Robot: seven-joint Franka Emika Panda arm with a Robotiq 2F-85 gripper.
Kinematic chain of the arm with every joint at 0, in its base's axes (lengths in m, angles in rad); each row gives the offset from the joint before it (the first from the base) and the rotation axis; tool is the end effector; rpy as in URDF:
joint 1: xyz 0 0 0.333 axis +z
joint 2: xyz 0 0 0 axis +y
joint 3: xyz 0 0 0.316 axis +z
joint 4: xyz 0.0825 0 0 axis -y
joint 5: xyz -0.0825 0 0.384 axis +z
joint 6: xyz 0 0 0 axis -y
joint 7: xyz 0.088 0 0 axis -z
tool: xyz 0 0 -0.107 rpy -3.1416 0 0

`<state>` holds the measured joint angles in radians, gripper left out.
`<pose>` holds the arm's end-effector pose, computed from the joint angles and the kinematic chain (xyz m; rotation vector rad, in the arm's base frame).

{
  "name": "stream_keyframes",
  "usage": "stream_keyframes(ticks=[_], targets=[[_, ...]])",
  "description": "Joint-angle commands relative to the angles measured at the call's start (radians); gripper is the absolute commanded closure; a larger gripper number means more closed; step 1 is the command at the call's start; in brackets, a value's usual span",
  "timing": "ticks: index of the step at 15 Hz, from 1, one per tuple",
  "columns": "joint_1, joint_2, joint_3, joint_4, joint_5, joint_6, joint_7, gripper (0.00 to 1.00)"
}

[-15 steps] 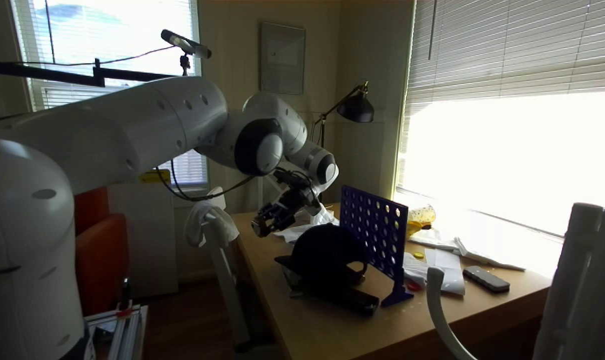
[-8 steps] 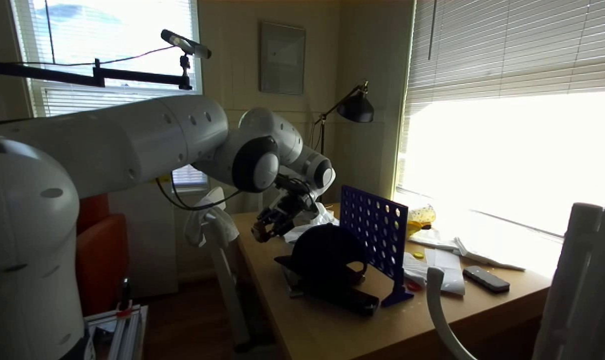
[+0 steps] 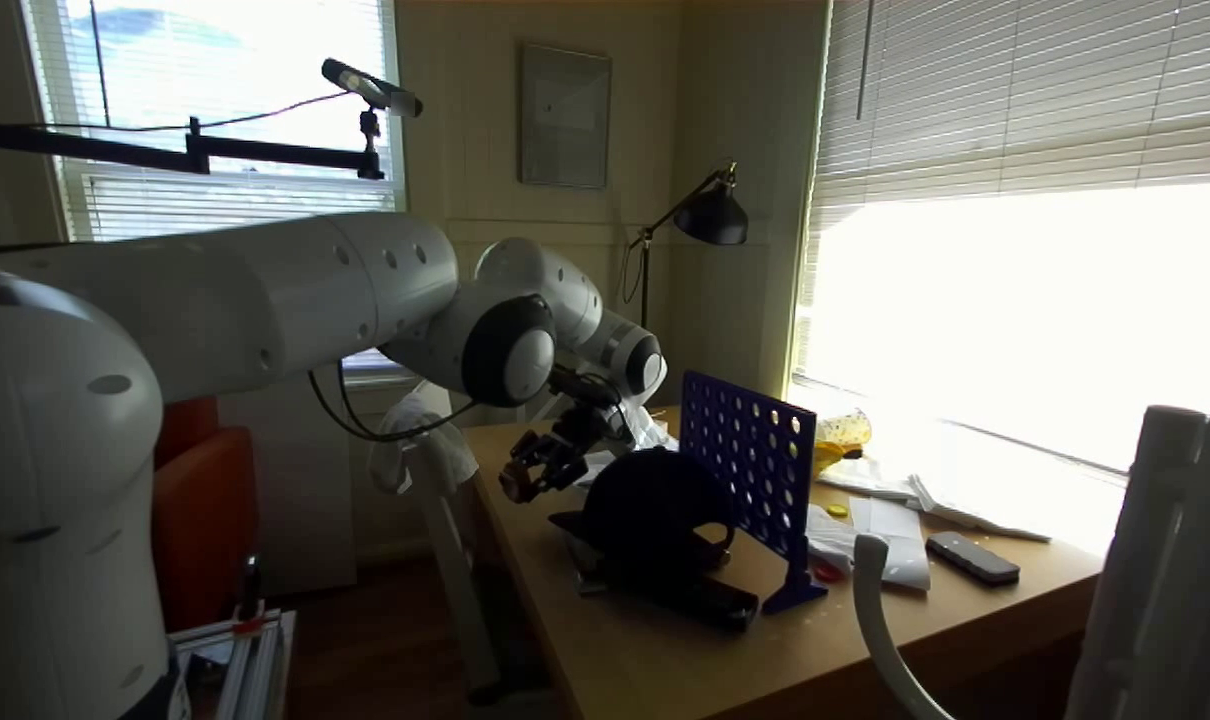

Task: Put the brown object on the table

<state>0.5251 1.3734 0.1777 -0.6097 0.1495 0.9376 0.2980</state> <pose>0.5309 0.4028 0.1164 2.5306 0.4902 -1.5383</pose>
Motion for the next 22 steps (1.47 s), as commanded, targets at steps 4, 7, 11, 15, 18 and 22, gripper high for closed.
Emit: stream_keyframes(ticks=[4, 7, 11, 15, 18, 22], targets=[[0.042, 0.098, -0.014, 0.135, -0.039, -0.045, -0.055, 0.66], [0.056, 0.118, -0.022, 0.175, -0.051, -0.043, -0.057, 0.66], [0.07, 0.139, -0.03, 0.215, -0.061, -0.044, -0.057, 0.66], [0.079, 0.138, -0.04, 0.21, -0.066, -0.027, -0.055, 0.66], [0.082, 0.118, -0.045, 0.174, -0.068, 0.001, -0.059, 0.66], [0.089, 0.118, -0.051, 0.177, -0.078, 0.018, -0.059, 0.66]])
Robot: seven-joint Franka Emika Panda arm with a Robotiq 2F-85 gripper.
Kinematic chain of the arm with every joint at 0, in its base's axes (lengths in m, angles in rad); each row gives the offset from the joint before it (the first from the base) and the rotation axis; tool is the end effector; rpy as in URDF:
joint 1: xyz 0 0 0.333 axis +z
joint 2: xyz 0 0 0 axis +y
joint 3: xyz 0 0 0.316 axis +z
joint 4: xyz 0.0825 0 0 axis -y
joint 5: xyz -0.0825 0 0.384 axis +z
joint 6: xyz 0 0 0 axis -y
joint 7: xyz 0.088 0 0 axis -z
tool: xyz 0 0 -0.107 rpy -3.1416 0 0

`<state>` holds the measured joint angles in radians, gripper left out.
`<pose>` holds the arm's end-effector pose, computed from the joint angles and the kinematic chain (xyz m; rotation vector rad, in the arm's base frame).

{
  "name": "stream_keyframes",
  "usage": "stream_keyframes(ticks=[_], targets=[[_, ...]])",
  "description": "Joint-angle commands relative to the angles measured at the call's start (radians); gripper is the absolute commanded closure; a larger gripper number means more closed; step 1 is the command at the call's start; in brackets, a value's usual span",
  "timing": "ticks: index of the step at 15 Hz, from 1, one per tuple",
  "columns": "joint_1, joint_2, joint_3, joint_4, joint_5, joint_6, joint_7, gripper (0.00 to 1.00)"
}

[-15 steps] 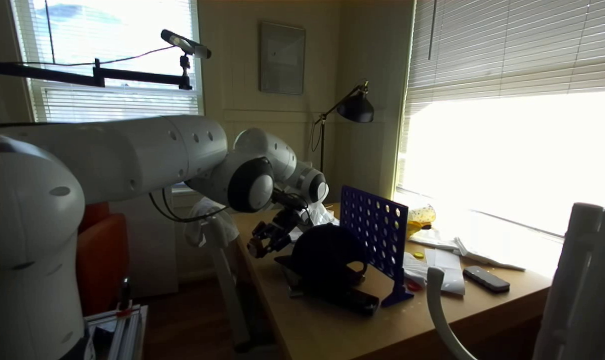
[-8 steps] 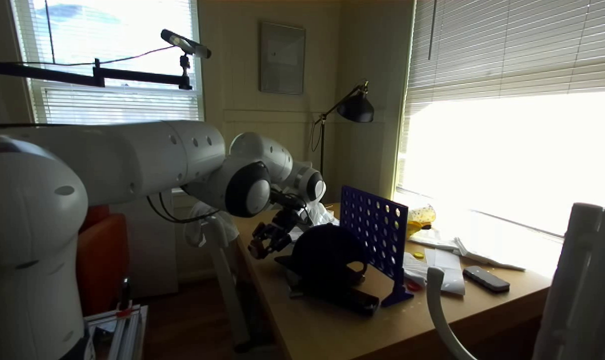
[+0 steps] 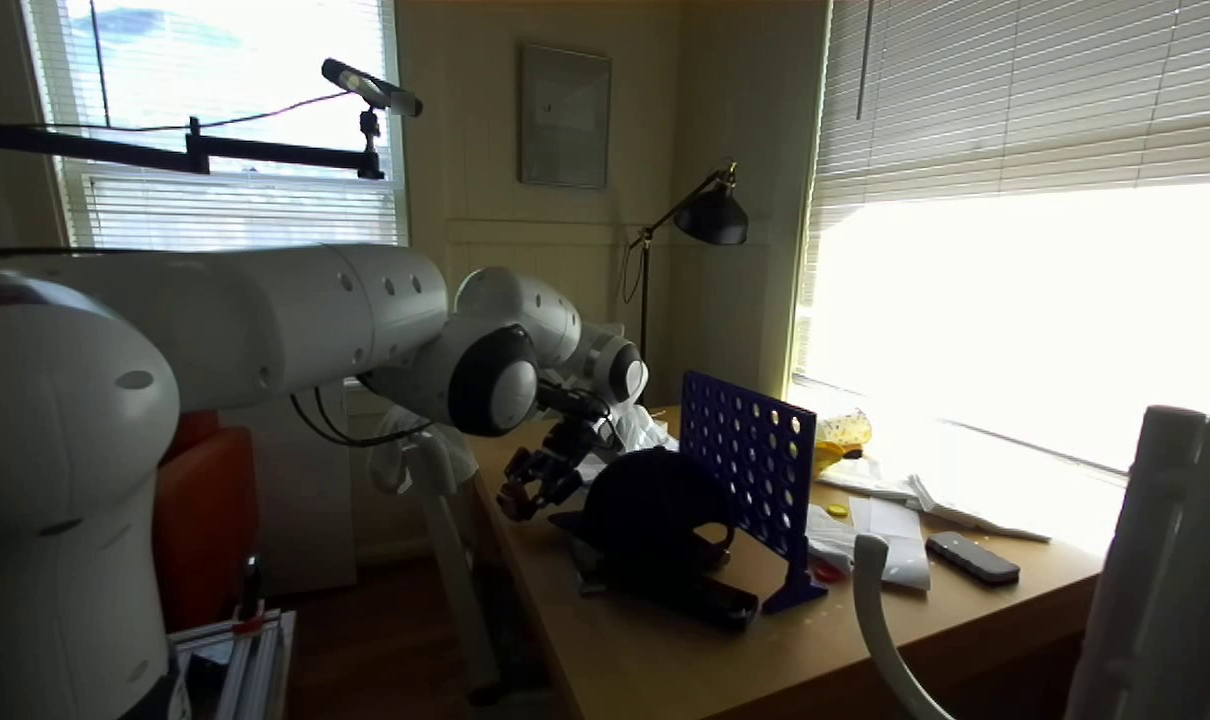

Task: Put the brown object on the table

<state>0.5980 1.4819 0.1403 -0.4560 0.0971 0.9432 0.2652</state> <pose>0.5207 0.4223 0.0914 2.5175 0.5576 -1.4056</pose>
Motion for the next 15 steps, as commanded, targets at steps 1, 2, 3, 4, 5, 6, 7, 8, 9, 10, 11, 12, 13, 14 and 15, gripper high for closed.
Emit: stream_keyframes(ticks=[1, 2, 3, 4, 5, 6, 7, 8, 9, 10, 11, 12, 13, 14, 15], targets=[[0.018, 0.01, -0.015, 0.023, -0.03, 0.015, -0.028, 0.66], [0.02, 0.01, -0.016, 0.023, -0.035, 0.017, -0.029, 0.66], [0.022, 0.01, -0.017, 0.023, -0.039, 0.019, -0.029, 0.66], [0.024, 0.01, -0.018, 0.024, -0.042, 0.022, -0.03, 0.66], [0.024, 0.01, -0.019, 0.024, -0.043, 0.025, -0.029, 0.66], [0.026, 0.009, -0.02, 0.025, -0.046, 0.028, -0.027, 0.66], [0.026, 0.009, -0.02, 0.025, -0.046, 0.032, -0.028, 0.66], [0.026, 0.007, -0.019, 0.026, -0.043, 0.039, -0.024, 0.66], [0.026, 0.003, -0.018, 0.023, -0.042, 0.042, -0.022, 0.66], [0.026, 0.001, -0.019, 0.024, -0.041, 0.052, -0.017, 0.66], [0.024, -0.001, -0.018, 0.023, -0.038, 0.063, -0.012, 0.66], [0.022, -0.007, -0.019, 0.016, -0.037, 0.073, -0.008, 0.66], [0.021, -0.01, -0.019, 0.012, -0.036, 0.083, -0.004, 0.66], [0.019, -0.012, -0.019, 0.011, -0.035, 0.09, 0.0, 0.66], [0.019, -0.013, -0.02, 0.011, -0.035, 0.099, 0.002, 0.66]])
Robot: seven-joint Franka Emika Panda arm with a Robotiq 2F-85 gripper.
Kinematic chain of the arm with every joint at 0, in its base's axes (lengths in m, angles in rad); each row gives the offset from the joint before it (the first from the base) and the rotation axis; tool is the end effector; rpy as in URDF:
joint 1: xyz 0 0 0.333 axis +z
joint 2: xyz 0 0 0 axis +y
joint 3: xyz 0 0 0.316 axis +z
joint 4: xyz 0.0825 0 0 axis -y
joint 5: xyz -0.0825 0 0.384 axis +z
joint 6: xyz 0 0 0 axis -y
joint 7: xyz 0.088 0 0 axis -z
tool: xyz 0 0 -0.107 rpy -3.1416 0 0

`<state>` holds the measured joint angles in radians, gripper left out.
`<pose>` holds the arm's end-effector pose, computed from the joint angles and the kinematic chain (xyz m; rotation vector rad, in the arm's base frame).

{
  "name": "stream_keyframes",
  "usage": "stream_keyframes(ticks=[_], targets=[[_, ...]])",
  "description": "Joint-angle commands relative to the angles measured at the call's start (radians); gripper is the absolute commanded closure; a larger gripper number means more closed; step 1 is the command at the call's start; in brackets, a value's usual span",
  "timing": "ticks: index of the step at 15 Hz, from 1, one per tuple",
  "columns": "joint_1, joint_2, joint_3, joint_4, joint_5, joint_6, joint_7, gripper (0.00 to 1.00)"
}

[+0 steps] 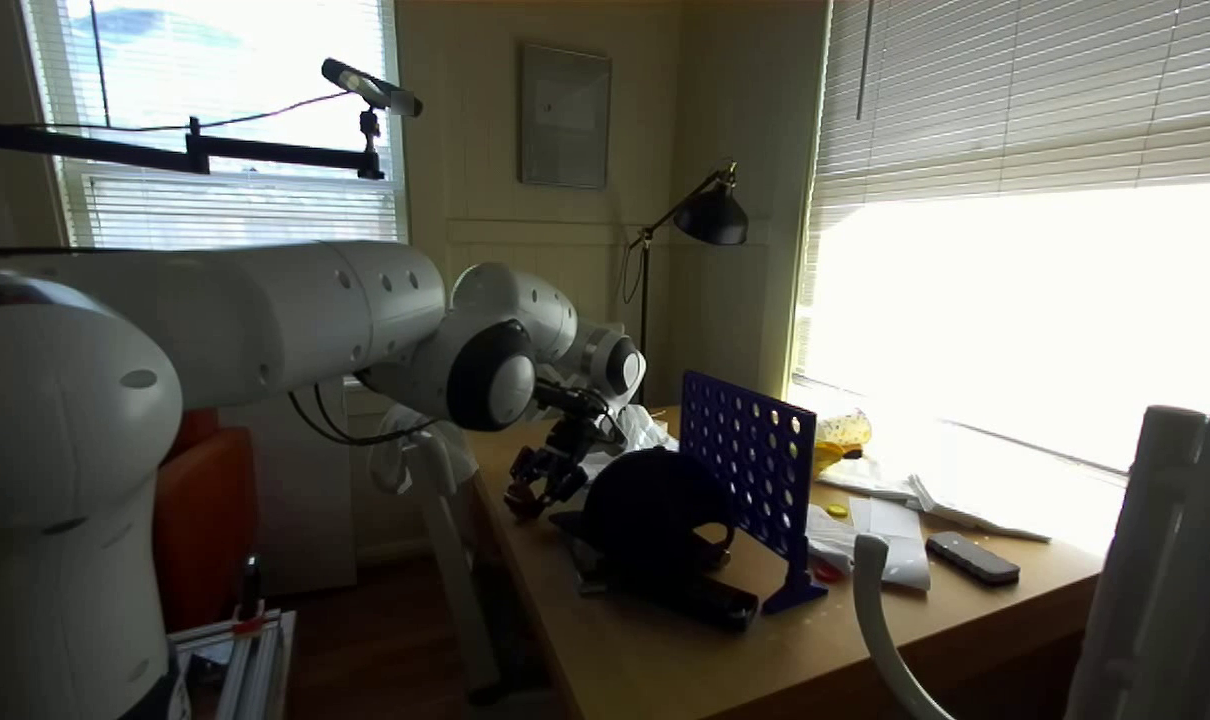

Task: Put the brown object on the table

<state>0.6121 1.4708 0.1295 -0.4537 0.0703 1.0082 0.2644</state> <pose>0.5281 0.4310 0.0960 2.5693 0.5646 -1.2888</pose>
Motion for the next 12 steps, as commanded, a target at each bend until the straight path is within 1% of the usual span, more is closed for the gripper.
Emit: stream_keyframes(ticks=[1, 8, 9, 11, 12], targets=[[0.006, -0.004, -0.011, 0.008, -0.01, 0.041, 0.004, 0.66], [0.009, -0.015, -0.022, 0.007, -0.017, 0.087, 0.008, 0.66], [0.009, -0.017, -0.024, 0.007, -0.019, 0.089, 0.007, 0.5], [0.009, -0.019, -0.026, 0.006, -0.019, 0.095, 0.006, 0.28], [0.009, -0.019, -0.027, 0.007, -0.02, 0.102, 0.007, 0.21]])
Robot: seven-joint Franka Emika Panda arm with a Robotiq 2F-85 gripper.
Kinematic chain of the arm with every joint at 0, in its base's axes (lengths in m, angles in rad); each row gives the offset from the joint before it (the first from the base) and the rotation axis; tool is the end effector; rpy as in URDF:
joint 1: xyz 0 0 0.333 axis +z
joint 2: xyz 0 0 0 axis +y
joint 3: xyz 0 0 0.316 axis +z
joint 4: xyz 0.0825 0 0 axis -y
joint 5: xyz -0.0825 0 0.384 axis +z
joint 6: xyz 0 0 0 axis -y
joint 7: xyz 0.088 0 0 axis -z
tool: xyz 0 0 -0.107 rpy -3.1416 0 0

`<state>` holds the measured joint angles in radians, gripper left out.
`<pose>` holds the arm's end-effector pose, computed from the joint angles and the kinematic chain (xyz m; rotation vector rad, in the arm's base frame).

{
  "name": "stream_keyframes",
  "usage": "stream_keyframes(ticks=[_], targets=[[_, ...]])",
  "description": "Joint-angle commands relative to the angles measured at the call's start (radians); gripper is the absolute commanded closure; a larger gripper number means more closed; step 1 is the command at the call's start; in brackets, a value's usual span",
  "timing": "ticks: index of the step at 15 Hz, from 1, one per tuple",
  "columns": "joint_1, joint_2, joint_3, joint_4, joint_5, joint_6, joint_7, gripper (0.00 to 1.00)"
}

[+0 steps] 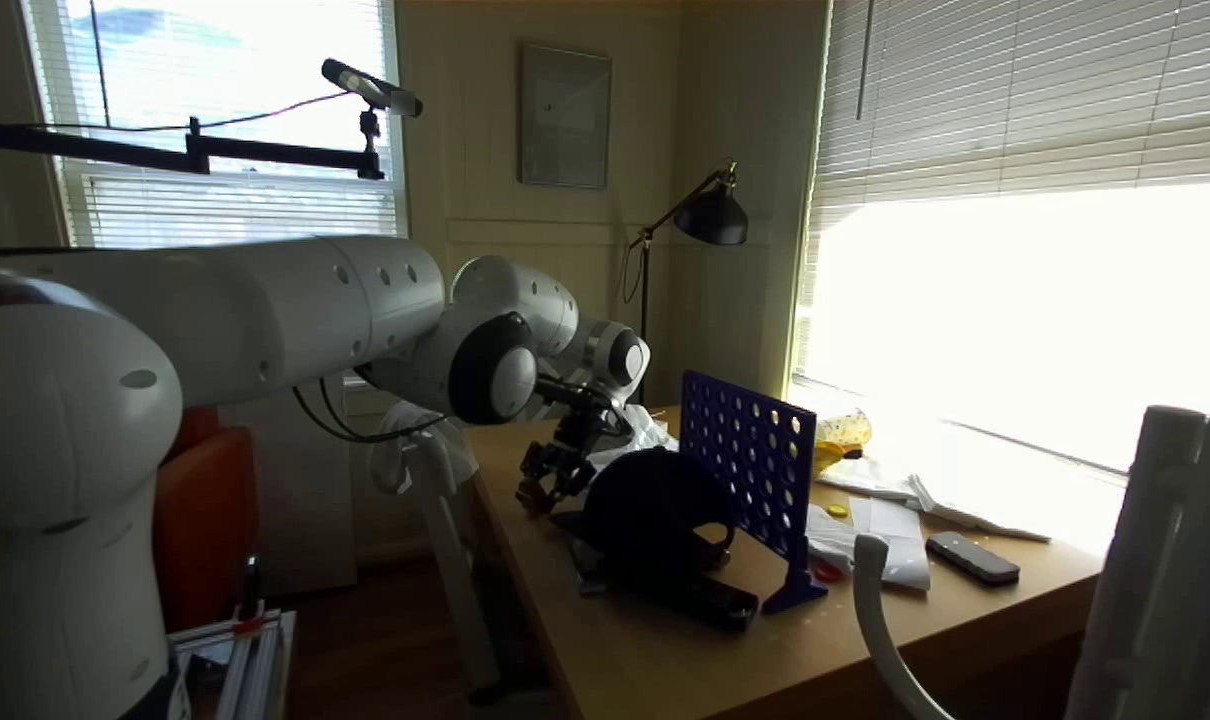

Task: Put the brown object on the table

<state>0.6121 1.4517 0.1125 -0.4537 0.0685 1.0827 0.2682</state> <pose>0.5431 0.4352 0.1064 2.6496 0.5536 -1.1744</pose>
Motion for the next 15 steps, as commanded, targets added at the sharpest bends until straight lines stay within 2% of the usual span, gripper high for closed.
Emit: stream_keyframes(ticks=[1, 3, 5, 7, 10, 15], targets=[[0.008, -0.001, -0.012, 0.008, -0.019, 0.038, 0.005, 0.16], [0.007, -0.003, -0.013, 0.009, -0.018, 0.053, 0.007, 0.07], [0.005, -0.005, -0.014, 0.009, -0.018, 0.071, 0.009, 0.05], [0.006, -0.009, -0.017, 0.009, -0.02, 0.082, 0.011, 0.12], [0.01, -0.019, -0.023, 0.007, -0.026, 0.089, 0.018, 0.11], [0.018, -0.079, -0.057, 0.005, -0.061, 0.067, 0.088, 0.0]])
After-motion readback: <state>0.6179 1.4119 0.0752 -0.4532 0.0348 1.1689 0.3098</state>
